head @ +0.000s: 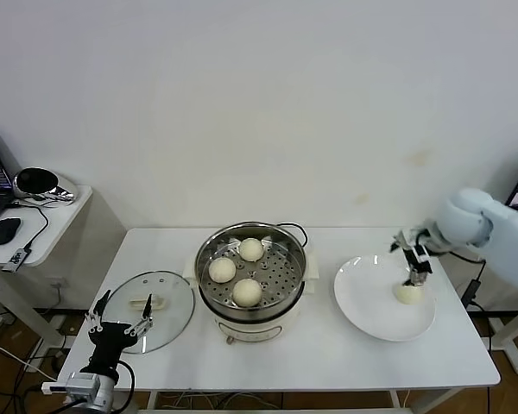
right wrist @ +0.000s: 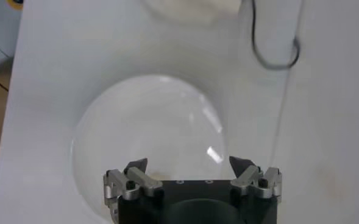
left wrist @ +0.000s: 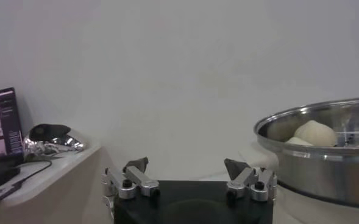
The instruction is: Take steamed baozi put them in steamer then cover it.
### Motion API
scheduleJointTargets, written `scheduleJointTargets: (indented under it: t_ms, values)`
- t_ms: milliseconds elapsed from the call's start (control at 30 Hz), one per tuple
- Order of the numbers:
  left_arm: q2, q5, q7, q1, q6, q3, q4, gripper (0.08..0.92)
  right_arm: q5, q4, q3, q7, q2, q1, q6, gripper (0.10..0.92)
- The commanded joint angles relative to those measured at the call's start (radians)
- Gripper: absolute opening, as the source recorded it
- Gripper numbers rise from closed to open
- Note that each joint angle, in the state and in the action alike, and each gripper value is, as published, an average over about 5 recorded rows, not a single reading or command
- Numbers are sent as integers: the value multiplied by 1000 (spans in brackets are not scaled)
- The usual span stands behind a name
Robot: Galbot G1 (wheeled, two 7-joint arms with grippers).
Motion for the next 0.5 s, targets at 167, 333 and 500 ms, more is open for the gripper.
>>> scheduleJointTargets:
  t_ms: [167,333,500]
  values:
    - [10,-1,0,8,6,-21,-10,823,-178,-255,347,22,70,-378,33,823]
    - [6,-1,1,14,6,-25,-10,823,-192,-323,357,30,132,-375,46,823]
    - [3,0,0,14,5,-23,-7,823,-211,-384,363,34,191,-375,52,823]
